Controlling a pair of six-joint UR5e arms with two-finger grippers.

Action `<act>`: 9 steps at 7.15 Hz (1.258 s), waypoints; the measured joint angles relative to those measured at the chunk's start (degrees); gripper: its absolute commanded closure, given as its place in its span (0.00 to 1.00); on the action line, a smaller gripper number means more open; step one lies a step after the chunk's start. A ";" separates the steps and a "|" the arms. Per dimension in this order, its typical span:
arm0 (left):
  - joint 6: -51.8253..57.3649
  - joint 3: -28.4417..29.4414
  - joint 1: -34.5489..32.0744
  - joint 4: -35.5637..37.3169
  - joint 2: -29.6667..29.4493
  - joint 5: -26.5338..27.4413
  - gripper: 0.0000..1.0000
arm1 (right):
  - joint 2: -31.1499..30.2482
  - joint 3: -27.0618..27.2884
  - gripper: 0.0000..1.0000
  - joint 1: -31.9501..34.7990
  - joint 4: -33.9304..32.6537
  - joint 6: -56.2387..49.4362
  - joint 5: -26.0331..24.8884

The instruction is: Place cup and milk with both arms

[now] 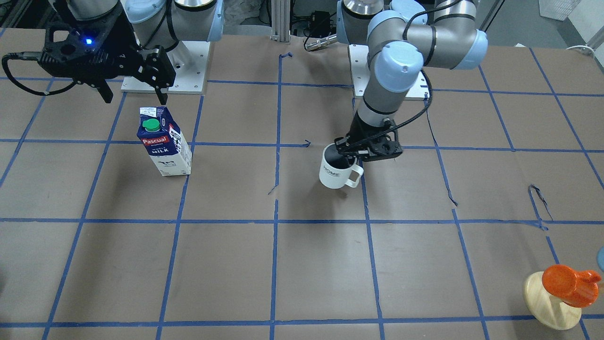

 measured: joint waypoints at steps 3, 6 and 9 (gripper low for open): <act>-13.14 3.16 -10.84 2.81 -3.93 -0.22 0.92 | 0.90 4.39 0.04 -2.03 -2.17 -1.35 0.02; -16.30 4.92 -13.16 7.78 -8.69 -1.35 0.45 | 1.06 12.76 0.04 -3.63 -6.63 -4.90 -0.08; -16.40 7.25 -13.52 8.50 -10.31 -1.28 0.22 | 0.83 19.71 0.06 -4.54 -7.91 -6.95 -2.86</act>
